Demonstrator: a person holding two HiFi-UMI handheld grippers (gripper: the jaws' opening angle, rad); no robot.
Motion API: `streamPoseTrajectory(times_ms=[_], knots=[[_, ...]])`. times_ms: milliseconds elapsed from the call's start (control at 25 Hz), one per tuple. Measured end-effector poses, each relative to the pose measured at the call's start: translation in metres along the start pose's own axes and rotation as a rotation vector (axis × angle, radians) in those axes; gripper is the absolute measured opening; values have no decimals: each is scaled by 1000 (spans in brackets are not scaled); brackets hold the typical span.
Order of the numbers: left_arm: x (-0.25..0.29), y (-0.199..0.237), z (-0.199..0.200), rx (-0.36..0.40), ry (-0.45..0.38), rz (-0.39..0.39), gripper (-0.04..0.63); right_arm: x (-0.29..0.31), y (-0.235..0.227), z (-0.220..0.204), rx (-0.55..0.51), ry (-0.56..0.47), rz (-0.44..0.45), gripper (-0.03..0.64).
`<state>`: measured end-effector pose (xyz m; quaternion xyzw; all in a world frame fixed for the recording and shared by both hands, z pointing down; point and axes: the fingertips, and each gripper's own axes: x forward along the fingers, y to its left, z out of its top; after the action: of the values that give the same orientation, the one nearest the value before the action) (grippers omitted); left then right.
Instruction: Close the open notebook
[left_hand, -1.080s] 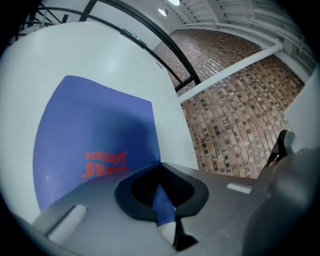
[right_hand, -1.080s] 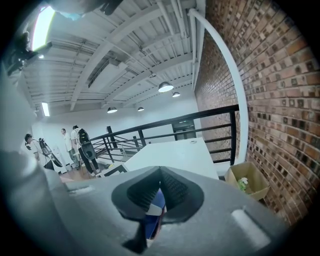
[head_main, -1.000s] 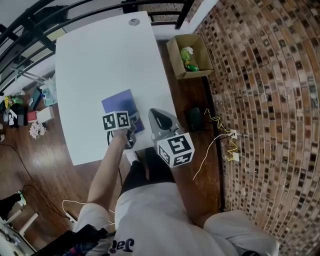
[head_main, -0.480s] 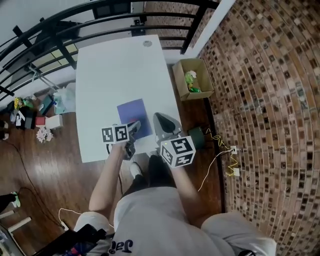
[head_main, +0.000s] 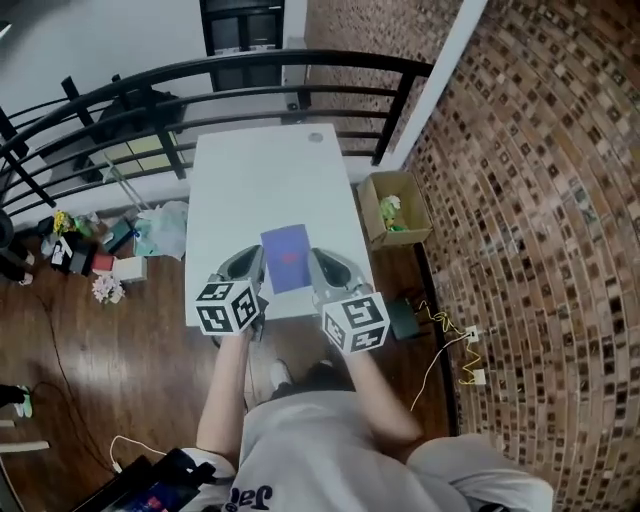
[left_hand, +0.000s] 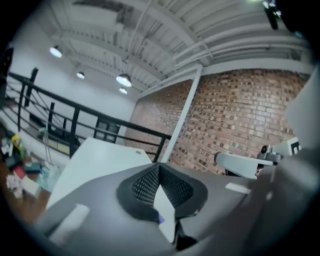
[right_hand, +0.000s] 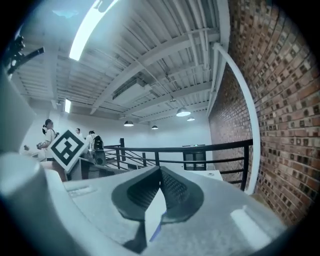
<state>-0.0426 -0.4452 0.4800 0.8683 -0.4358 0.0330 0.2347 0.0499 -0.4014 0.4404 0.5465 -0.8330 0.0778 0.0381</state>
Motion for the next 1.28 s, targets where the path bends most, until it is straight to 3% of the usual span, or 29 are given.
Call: streamPoseTrajectory(times_ms=[120,440,560,720,880,1280], knots=[[-26,-23,13,125,-74,31,17,-18,10,10,-13,-30,22,-8],[-80,-118,-41,217,-144,111,17,-128,9,-18,50,8,55,-8],[-96,-165,-70,286,-145,147,17,-173,4,-30,50,27,80,-9],[-103,-216,-68,351,-166,148,17,-200,-7,-19,17,24,80,-8],[-132,-225,-56,373,-215,175,17,-214,22,12,-63,-22,110,-9],[-181,-194,-33,379,-291,231,17,-215,53,24,-86,-37,123,-8]])
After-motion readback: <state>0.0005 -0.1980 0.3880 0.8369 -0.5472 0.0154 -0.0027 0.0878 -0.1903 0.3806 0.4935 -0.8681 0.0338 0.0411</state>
